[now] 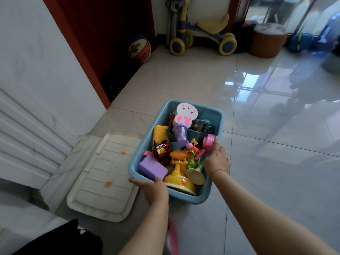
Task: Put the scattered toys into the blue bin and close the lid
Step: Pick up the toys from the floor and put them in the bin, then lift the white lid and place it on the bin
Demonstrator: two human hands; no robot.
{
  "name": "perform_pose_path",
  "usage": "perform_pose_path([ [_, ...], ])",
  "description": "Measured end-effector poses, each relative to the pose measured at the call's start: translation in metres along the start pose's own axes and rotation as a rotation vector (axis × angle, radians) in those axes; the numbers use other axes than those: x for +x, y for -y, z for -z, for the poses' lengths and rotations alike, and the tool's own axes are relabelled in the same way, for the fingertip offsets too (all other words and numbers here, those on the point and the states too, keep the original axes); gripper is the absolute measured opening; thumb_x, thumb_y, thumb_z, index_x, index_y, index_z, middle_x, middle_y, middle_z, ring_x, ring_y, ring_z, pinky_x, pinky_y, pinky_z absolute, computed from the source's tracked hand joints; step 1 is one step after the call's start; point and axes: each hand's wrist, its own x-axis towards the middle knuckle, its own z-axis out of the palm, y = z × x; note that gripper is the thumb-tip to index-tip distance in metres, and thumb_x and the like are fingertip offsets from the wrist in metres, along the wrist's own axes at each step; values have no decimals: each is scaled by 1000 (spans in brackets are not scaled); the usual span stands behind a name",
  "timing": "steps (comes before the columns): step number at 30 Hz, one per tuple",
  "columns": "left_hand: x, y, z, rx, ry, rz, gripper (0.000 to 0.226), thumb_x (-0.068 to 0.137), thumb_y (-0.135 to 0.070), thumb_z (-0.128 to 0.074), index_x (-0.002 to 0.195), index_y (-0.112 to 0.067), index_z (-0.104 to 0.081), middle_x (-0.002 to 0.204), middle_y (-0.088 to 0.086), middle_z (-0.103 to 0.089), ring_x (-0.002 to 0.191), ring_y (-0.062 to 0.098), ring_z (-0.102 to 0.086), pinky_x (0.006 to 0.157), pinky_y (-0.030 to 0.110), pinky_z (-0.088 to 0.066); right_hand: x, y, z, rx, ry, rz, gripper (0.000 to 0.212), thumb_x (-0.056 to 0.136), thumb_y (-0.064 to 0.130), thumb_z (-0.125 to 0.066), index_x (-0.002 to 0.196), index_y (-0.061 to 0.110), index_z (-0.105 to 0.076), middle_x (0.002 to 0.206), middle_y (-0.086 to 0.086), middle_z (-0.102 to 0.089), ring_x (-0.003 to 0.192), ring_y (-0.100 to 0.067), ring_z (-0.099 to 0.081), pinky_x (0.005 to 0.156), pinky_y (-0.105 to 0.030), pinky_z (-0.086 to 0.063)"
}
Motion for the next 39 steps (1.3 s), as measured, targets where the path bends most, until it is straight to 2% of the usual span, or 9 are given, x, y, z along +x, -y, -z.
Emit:
perform_pose_path([
  [7,59,-38,3,169,323,-226,93,86,-6,-59,148,-19,8,136,16,-47,117,34,-51,102,45,-40,-39,-15,-7,27,-91,-259,84,83,15,-47,148,22,4,155,-17,9,144,-34,4,114,-49,8],
  [10,73,-58,-5,394,361,-359,92,86,-24,-63,148,-25,5,137,17,-47,118,35,-50,102,49,-40,-33,-47,8,59,-177,-330,81,87,47,-46,149,19,-1,155,-21,6,144,-33,4,115,-49,6],
  [12,67,-59,-16,578,153,-433,84,89,-38,-55,149,-25,1,137,19,-47,122,37,-47,102,51,-36,-16,-67,30,34,-249,-345,89,84,61,-44,150,16,-5,156,-20,3,145,-32,2,115,-51,4],
  [16,19,-38,-33,445,-47,-351,66,95,-40,-40,149,-20,-7,144,19,-38,124,41,-42,96,54,-37,31,-83,76,-22,-368,-149,84,85,62,-44,149,16,-14,155,-13,-13,144,-30,-9,114,-52,1],
  [21,19,-33,-35,464,-105,-442,52,100,-22,-31,149,-18,-14,140,18,-43,121,41,-46,89,53,-41,70,-101,85,-299,-79,64,76,87,63,-36,148,24,-13,153,-10,-21,139,-32,-24,112,-47,-19],
  [28,73,-68,-45,601,17,-589,51,101,-24,-28,150,-23,-13,147,14,-38,126,38,-44,96,48,-39,34,-105,63,-317,-166,-64,67,92,55,-33,148,23,-18,152,-15,-22,131,-36,-33,104,-45,-29],
  [32,96,-78,-43,676,206,-618,59,99,-36,-31,150,-24,-2,153,13,-26,133,36,-35,105,49,-33,20,-93,59,-271,-181,-115,68,93,53,-31,149,18,-13,157,-13,-9,144,-30,-9,114,-52,-1],
  [36,125,-102,-7,985,353,-600,78,91,-61,-30,150,-19,-2,157,12,-11,142,32,-18,114,45,-19,10,-28,56,-60,-270,166,70,90,50,-27,148,12,-16,156,-15,-11,144,-31,-8,116,-46,-1],
  [39,141,-145,19,903,279,-499,78,92,-61,-29,149,-9,-14,155,16,-17,141,33,-21,115,42,-20,-12,56,31,87,-156,490,67,90,45,-34,145,7,-27,154,-17,-21,143,-31,-19,116,-36,-7],
])
